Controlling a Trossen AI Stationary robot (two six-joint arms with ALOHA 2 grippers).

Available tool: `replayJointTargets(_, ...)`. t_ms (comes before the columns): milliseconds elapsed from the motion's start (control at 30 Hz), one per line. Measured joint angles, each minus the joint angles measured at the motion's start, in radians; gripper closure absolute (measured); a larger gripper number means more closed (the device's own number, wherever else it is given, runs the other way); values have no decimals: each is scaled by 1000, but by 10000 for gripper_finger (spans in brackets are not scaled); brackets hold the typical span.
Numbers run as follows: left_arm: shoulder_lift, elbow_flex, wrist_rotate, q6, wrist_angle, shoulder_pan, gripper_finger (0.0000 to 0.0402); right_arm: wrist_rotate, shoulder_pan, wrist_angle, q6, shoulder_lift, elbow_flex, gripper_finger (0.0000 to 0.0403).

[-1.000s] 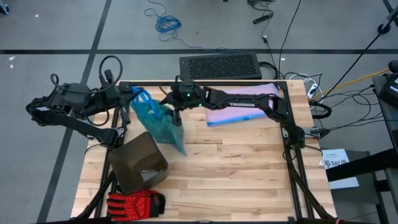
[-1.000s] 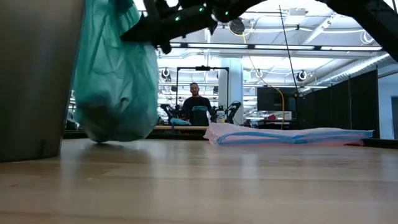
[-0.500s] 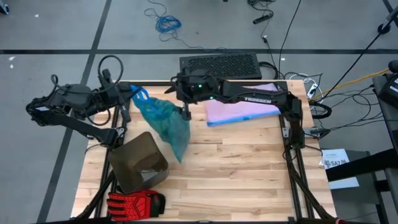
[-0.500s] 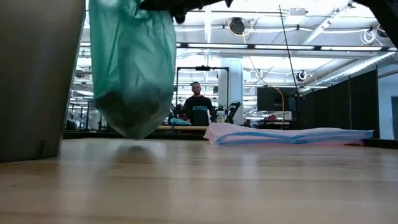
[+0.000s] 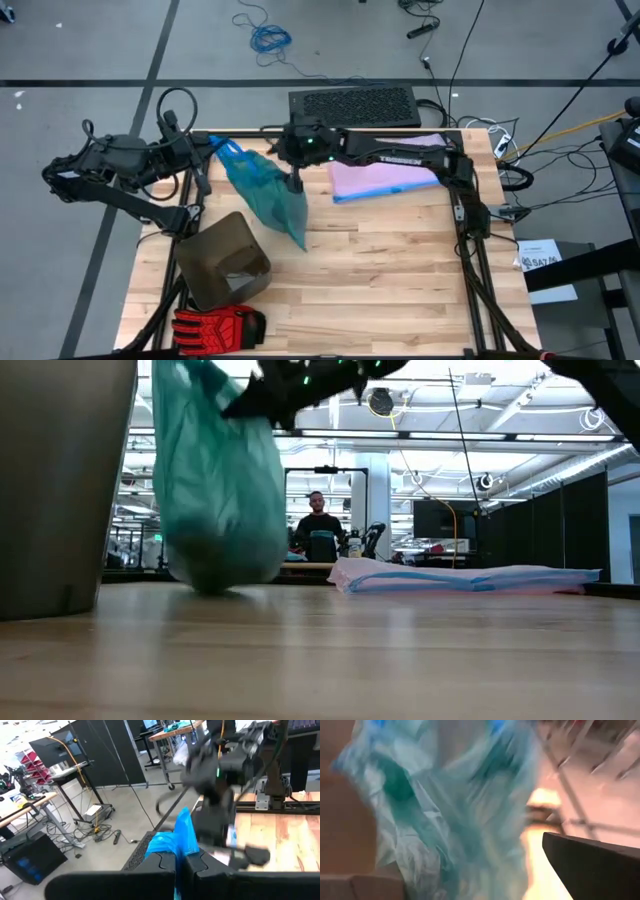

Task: Place trash/remove bag and relplace
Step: Remove the trash bag from the trash bin

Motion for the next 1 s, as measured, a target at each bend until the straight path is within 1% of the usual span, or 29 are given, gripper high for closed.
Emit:
replayJointTargets(100, 2, 0, -31, 0, 0, 0, 401, -70, -7, -62, 58, 12, 0, 92)
replayJointTargets(167, 2, 0, -48, 0, -1, 0, 401, -87, -8, -102, 68, 6, 2, 92)
replayJointTargets(267, 2, 0, -62, 0, -4, 0, 402, -86, -10, -155, 60, -13, 1, 92)
replayJointTargets(400, 2, 0, -82, 0, -15, 0, 402, -74, -7, -144, 32, -66, 3, 92)
replayJointTargets(467, 2, 0, -101, 0, -31, 1, 401, -68, 2, -153, -16, -82, 4, 96)
replayJointTargets(533, 2, -6, -111, -7, -35, 1, 401, -67, 23, -155, -69, -80, 4, 110)
replayJointTargets(600, 2, -25, -112, -21, -38, 1, 401, -66, 53, -166, -114, -72, 2, 138)
replayJointTargets(667, 2, -48, -112, -26, -41, 1, 402, -59, 81, -150, -153, -62, 2, 180)
replayJointTargets(733, 2, -64, -107, -26, -43, 1, 401, -30, 105, -139, -174, -61, 2, 235)
replayJointTargets(800, 4, -70, -78, -14, -48, 1, 395, 0, 119, -96, -183, -61, 2, 295)
replayJointTargets(900, 30, -70, -16, -7, -47, 1, 367, 29, 124, -20, -174, -63, 2, 370)
replayJointTargets(933, 38, -70, -14, -7, -46, 1, 354, 43, 123, 11, -162, -63, 2, 386)
replayJointTargets(1000, 48, -70, -14, -7, -47, 1, 325, 48, 114, 58, -132, -66, 2, 396)
